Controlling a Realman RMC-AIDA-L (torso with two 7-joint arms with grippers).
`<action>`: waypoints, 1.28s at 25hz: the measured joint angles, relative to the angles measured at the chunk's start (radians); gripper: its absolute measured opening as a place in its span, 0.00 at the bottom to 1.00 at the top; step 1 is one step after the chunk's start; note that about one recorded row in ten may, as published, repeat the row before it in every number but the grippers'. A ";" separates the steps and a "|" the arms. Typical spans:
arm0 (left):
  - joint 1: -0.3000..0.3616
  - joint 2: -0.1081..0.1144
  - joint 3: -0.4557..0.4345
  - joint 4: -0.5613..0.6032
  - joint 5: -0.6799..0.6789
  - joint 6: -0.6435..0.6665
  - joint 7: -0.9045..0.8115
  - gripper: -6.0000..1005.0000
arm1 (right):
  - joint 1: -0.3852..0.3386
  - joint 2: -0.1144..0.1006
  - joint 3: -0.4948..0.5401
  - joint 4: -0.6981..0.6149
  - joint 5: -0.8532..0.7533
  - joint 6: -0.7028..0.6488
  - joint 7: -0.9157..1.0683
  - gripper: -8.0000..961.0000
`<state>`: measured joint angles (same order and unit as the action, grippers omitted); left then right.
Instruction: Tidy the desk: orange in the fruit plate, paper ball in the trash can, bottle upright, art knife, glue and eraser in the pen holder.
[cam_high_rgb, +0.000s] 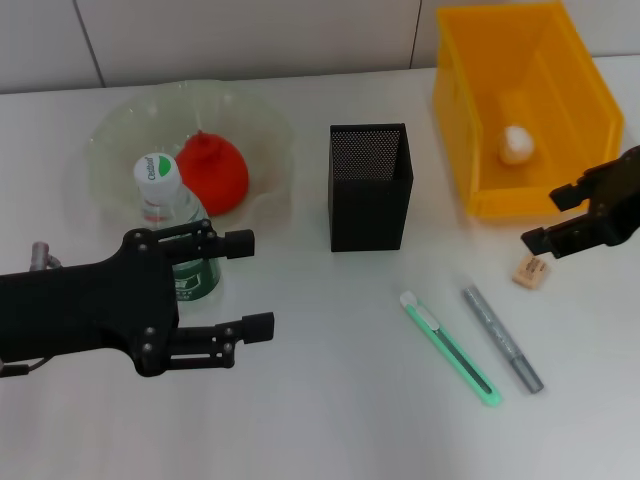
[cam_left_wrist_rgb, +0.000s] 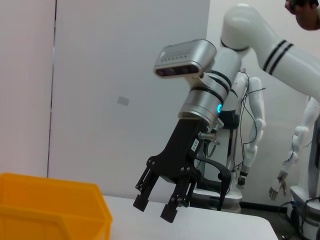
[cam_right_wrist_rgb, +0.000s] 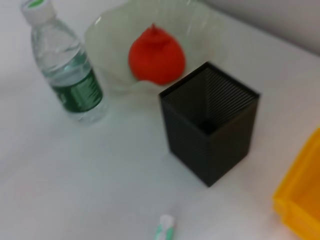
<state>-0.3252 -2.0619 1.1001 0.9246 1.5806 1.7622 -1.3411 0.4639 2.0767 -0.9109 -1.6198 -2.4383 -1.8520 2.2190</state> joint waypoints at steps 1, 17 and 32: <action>0.004 0.000 0.003 -0.004 0.001 0.000 0.015 0.80 | 0.015 0.000 -0.018 0.000 -0.012 -0.010 0.020 0.73; 0.001 -0.001 0.004 -0.040 0.027 -0.002 0.039 0.80 | 0.210 0.002 -0.283 0.116 -0.182 -0.057 0.268 0.73; 0.003 -0.001 0.004 -0.055 0.029 -0.004 0.059 0.80 | 0.334 0.005 -0.423 0.305 -0.235 0.009 0.329 0.73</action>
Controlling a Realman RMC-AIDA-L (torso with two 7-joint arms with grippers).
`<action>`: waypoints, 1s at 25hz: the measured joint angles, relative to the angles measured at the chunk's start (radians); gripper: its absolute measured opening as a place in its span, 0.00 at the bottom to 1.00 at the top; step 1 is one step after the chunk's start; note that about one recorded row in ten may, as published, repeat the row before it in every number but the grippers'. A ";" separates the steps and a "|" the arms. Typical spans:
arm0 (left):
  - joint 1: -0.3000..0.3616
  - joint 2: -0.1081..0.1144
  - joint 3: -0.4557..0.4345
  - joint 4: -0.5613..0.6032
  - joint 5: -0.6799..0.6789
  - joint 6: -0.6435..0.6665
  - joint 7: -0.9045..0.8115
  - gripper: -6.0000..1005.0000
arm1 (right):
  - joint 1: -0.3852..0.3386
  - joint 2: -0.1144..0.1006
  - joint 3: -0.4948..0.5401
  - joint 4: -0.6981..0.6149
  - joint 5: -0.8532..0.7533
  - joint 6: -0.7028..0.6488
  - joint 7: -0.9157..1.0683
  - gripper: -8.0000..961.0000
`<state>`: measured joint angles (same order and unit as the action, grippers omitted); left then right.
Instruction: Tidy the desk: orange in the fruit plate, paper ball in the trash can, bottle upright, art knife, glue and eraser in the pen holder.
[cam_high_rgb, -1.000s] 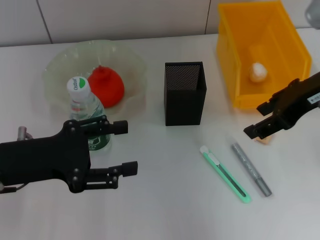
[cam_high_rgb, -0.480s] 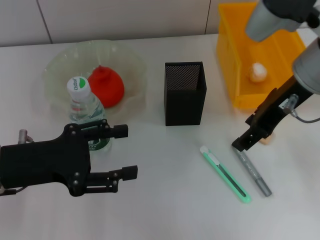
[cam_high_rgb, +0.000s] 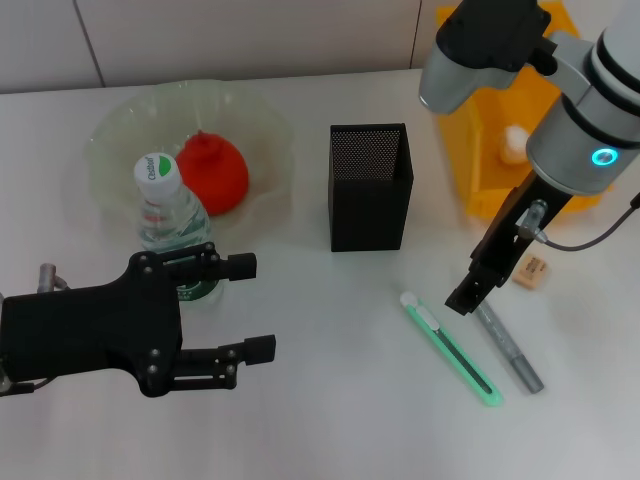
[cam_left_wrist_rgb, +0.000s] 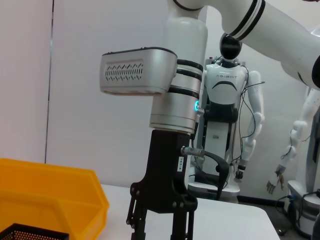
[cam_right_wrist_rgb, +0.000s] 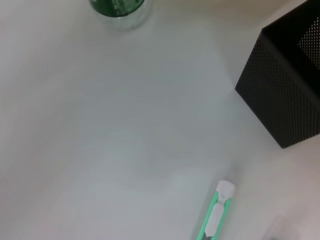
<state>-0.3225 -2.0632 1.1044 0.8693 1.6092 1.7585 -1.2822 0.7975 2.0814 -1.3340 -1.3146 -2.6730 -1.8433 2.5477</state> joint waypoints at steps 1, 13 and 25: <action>0.000 0.000 0.000 0.000 0.000 0.000 0.000 0.80 | 0.000 0.000 0.000 0.000 0.000 0.000 0.000 0.73; -0.005 0.000 0.000 -0.023 0.000 -0.002 0.024 0.80 | 0.026 0.003 -0.094 0.111 -0.003 0.115 0.001 0.72; -0.005 0.000 0.000 -0.023 0.000 -0.002 0.024 0.80 | 0.034 0.006 -0.142 0.176 0.015 0.173 0.009 0.72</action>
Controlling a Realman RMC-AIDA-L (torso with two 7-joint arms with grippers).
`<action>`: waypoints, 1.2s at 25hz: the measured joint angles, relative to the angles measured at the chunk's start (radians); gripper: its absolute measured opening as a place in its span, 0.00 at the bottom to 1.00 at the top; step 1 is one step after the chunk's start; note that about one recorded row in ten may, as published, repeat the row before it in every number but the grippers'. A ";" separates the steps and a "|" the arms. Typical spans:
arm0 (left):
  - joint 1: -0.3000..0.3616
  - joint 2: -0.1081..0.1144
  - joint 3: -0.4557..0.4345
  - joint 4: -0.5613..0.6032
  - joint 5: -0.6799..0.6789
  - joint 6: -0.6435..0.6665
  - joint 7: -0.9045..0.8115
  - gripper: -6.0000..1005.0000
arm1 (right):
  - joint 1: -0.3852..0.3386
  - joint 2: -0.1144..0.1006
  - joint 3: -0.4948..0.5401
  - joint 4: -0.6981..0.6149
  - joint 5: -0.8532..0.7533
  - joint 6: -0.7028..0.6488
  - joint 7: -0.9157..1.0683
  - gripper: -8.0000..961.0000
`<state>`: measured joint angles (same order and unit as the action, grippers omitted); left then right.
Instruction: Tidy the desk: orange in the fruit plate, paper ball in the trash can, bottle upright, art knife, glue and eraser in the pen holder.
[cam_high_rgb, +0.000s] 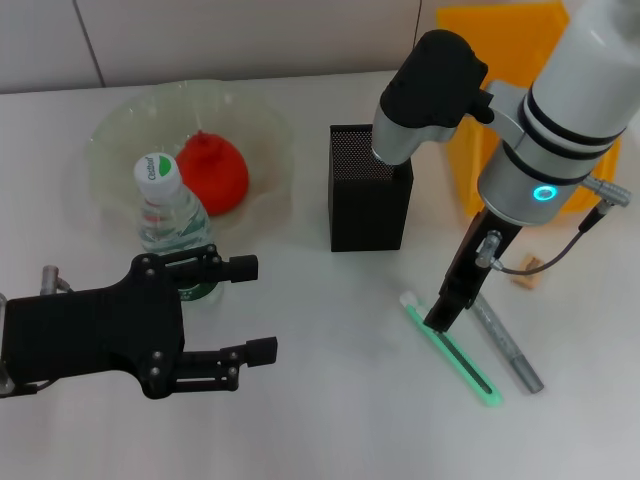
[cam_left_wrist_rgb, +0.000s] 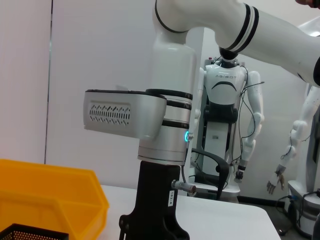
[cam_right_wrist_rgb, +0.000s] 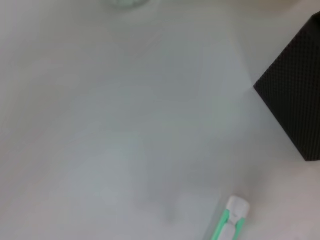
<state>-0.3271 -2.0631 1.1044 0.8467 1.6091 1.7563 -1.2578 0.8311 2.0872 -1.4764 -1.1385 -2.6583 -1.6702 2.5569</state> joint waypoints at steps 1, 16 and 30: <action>0.000 0.000 0.000 0.000 0.000 0.000 0.000 0.80 | 0.000 0.000 0.000 0.000 0.000 0.000 0.000 0.72; -0.003 0.000 0.000 0.000 0.000 0.000 0.007 0.80 | 0.057 0.001 -0.002 0.101 0.006 0.030 -0.003 0.71; -0.004 0.001 0.000 -0.003 0.000 -0.002 0.014 0.80 | 0.094 0.001 -0.034 0.170 0.029 0.057 -0.007 0.70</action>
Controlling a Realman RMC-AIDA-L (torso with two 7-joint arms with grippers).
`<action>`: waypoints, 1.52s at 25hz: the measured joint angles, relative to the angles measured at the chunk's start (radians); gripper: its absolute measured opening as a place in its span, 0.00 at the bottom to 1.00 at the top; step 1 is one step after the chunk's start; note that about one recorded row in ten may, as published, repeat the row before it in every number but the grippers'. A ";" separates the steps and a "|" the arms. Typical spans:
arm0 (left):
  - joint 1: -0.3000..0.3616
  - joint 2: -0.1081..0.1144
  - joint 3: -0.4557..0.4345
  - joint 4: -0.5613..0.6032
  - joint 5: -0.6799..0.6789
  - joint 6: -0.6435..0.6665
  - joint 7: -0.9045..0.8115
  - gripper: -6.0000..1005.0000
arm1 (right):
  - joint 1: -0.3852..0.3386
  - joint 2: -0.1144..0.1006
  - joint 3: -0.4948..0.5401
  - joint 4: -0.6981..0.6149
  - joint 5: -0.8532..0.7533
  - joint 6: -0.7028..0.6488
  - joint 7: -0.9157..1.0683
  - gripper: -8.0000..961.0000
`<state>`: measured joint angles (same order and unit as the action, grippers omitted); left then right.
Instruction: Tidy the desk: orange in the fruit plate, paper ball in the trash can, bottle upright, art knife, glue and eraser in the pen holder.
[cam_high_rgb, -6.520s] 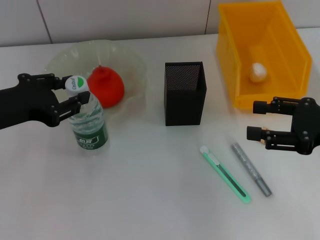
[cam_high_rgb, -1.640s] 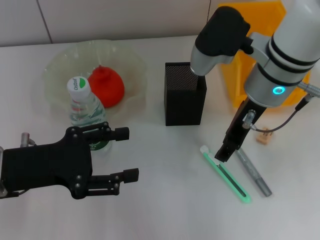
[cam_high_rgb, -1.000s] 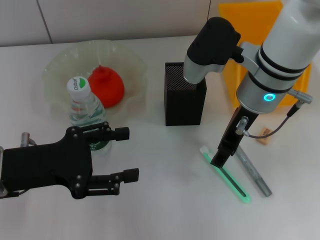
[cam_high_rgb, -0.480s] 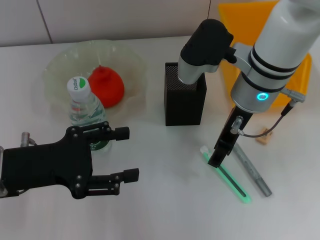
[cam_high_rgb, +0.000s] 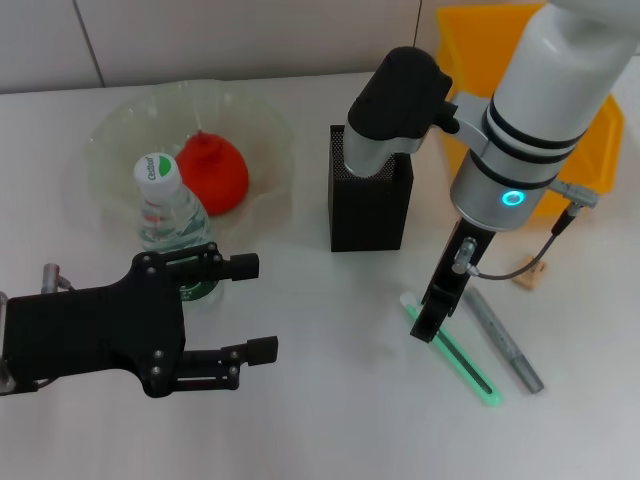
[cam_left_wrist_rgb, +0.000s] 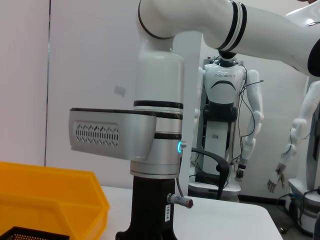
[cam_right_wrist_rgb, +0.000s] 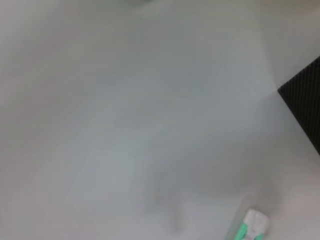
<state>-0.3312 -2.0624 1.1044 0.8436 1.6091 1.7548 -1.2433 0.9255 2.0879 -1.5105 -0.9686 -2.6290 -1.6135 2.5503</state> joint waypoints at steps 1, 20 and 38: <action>0.000 0.000 0.000 0.000 0.000 0.000 0.000 0.80 | 0.000 0.000 0.000 0.000 0.000 0.000 0.000 0.70; -0.006 0.000 -0.002 -0.011 0.017 0.000 0.009 0.80 | 0.019 0.001 -0.008 0.057 0.006 0.027 0.005 0.69; -0.011 -0.001 -0.004 -0.025 0.025 0.000 0.024 0.80 | 0.036 0.001 -0.011 0.109 0.001 0.046 0.008 0.68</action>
<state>-0.3420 -2.0631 1.1002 0.8189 1.6338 1.7548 -1.2195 0.9619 2.0893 -1.5218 -0.8595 -2.6283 -1.5675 2.5578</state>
